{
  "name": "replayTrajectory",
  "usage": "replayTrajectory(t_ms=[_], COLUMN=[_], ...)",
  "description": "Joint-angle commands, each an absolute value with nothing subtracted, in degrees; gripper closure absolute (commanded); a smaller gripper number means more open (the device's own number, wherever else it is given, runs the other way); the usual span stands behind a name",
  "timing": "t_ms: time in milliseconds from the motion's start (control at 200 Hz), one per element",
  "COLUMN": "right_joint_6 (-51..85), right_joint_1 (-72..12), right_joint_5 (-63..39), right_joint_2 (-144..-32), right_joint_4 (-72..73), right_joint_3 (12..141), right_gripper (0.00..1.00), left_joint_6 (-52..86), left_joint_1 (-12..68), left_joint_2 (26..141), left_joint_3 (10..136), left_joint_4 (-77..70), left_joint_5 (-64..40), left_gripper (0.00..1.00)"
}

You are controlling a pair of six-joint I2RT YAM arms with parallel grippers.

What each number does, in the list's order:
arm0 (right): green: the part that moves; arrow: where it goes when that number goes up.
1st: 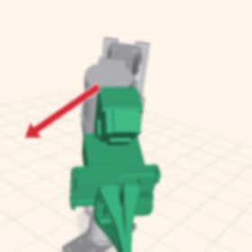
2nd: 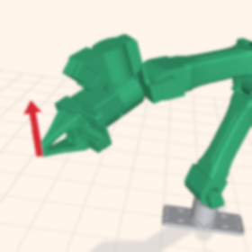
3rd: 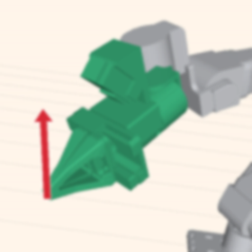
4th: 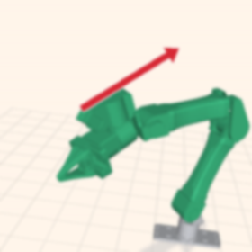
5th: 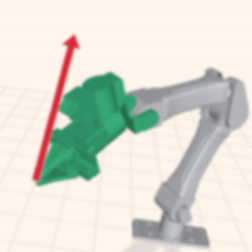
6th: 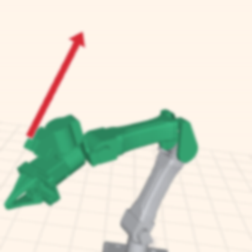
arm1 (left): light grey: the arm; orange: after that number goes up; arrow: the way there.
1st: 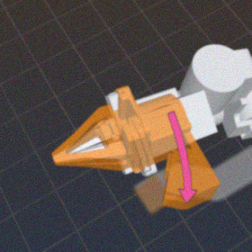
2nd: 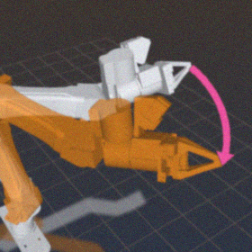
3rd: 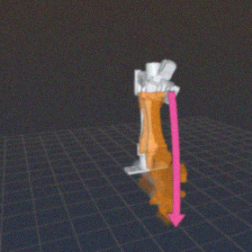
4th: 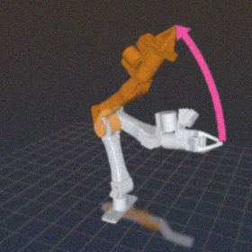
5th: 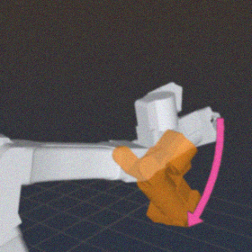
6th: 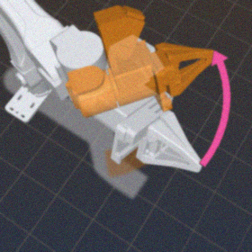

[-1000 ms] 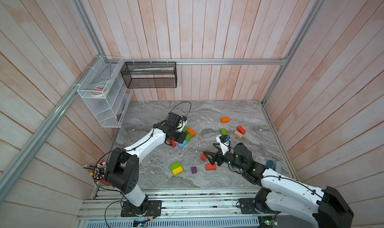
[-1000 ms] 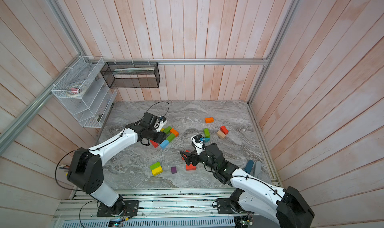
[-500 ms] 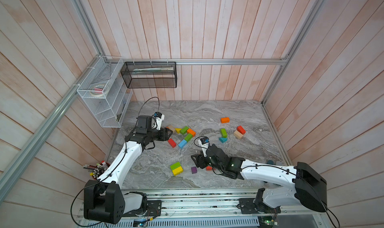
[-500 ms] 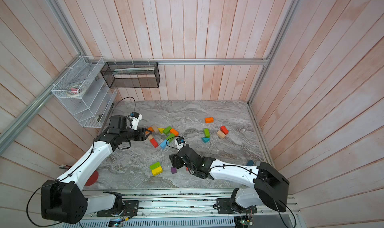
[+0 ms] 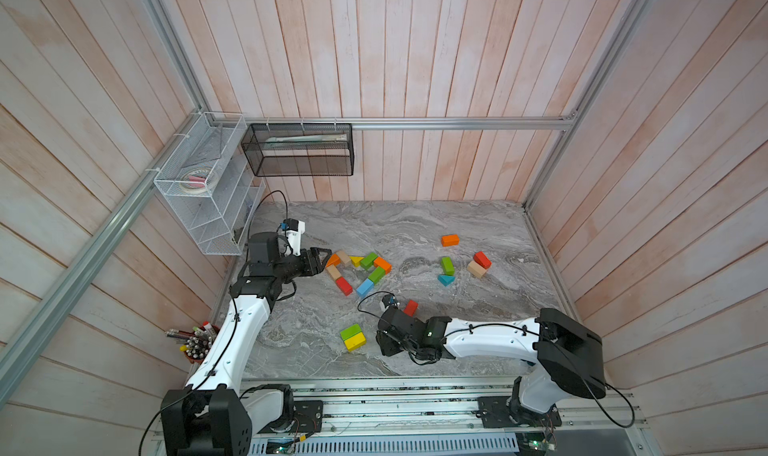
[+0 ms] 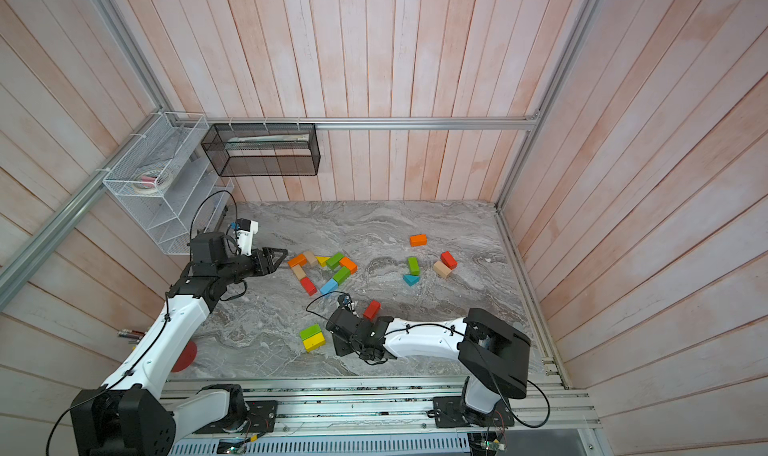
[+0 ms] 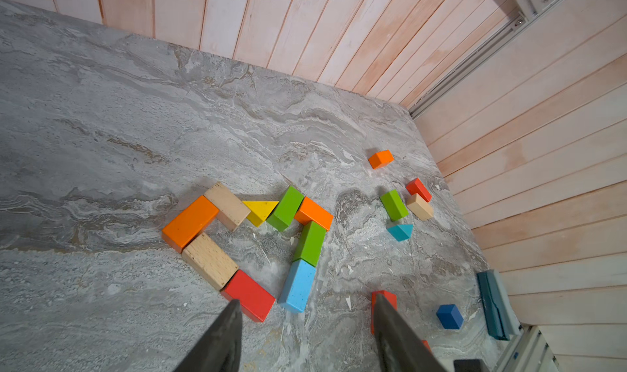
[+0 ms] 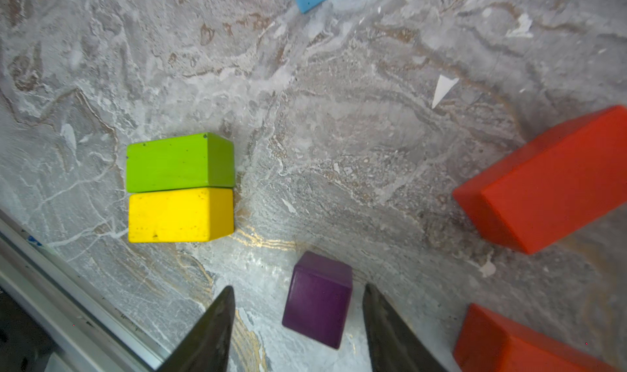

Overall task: Assemble a heart with building blocks
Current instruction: Pick up the building block from the center of the board, then assemble the building block at the center of the board.

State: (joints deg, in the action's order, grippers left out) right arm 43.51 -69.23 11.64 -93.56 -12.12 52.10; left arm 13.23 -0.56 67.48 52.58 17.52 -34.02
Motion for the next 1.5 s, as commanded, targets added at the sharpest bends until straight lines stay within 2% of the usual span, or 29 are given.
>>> replayTrajectory(t_ms=[0, 110, 470, 660, 825, 1080, 1255, 1495], right_joint_6=[45.4, 45.5, 44.2, 40.5, 33.3, 20.9, 11.9, 6.6], right_joint_1=[-69.6, -69.9, -70.1, -70.1, -68.5, -63.5, -62.0, -60.7], right_joint_5=[12.2, 12.9, 14.5, 16.9, 18.0, 11.2, 8.3, 7.2], right_joint_2=[-95.3, -96.4, -97.1, -97.1, -97.5, -100.0, -104.6, -110.3], right_joint_4=[-16.7, -18.2, -18.7, -18.5, -16.8, -9.8, -10.1, -11.7], right_joint_3=[54.1, 55.1, 55.9, 56.9, 59.5, 64.3, 70.7, 78.4], right_gripper=[0.41, 0.44, 0.7, 0.77, 0.78, 0.78, 0.78, 0.78], left_joint_6=[13.8, 13.7, 13.5, 13.5, 13.8, 16.3, 17.2, 17.4], left_joint_1=[-1.2, -1.2, -1.3, -1.4, -1.5, -2.7, -5.2, -6.6], left_joint_2=[66.2, 66.0, 66.2, 66.4, 66.4, 67.4, 68.0, 68.2], left_joint_3=[51.7, 51.7, 51.7, 51.8, 51.7, 51.9, 51.7, 51.1], left_joint_4=[15.8, 15.9, 16.0, 16.1, 16.8, 18.5, 18.0, 16.6], left_joint_5=[-35.8, -36.0, -36.4, -36.6, -34.7, -29.6, -31.4, -33.6], left_gripper=[0.38, 0.38, 0.38, 0.38, 0.38, 0.38, 0.38, 0.38])
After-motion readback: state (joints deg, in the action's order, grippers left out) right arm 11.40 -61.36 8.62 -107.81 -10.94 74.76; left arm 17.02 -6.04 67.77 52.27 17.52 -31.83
